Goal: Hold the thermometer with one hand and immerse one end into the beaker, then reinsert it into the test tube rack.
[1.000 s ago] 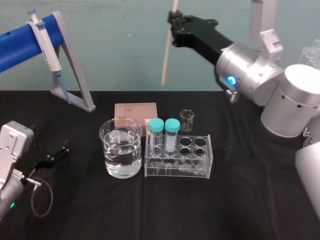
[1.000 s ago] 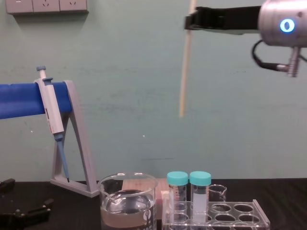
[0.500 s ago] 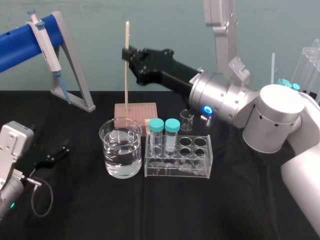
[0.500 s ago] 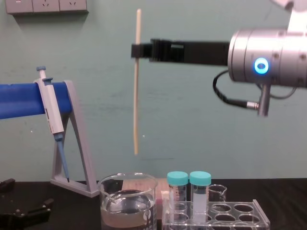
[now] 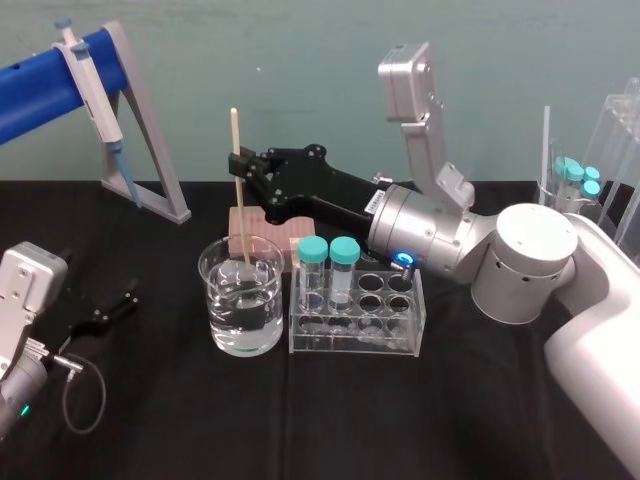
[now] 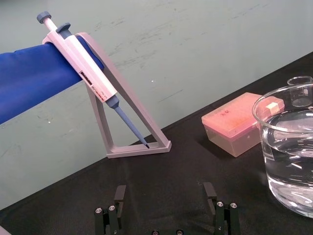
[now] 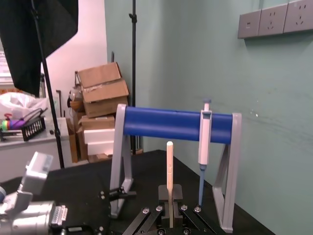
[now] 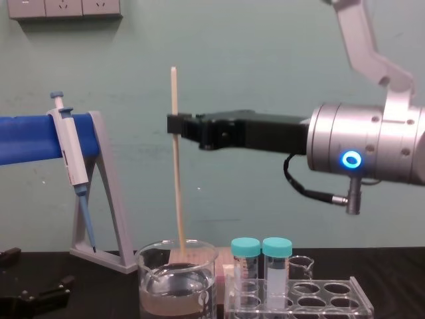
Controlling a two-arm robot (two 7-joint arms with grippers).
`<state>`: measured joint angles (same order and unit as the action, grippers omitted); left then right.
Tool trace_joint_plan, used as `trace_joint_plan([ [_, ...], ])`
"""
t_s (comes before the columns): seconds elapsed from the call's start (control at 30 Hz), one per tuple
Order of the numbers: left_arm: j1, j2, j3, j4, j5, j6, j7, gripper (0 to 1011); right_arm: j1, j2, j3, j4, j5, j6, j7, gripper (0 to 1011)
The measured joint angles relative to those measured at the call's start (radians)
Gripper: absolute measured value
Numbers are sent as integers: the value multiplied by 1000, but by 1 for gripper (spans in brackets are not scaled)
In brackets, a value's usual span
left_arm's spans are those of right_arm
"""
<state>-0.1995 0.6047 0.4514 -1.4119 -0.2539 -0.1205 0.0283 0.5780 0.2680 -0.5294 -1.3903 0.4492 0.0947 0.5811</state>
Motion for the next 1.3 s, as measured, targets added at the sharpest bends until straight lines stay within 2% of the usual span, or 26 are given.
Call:
trace_joint_plan([
  [0.2,0,0,0,0,0,0,0,1004,12,-1,-27,43,-14,-37,-3,44],
  [0.5,0,0,0,0,0,0,0,1004,14,-7,-44,68,-14,-45,-18,44],
  [0.93,0,0,0,0,0,0,0,1004,13,-35,-42,99,-9,-19,-69,44],
  [1.3,0,0,0,0,0,0,0,1004,13,-56,-37,130,-9,-28,-78,44],
])
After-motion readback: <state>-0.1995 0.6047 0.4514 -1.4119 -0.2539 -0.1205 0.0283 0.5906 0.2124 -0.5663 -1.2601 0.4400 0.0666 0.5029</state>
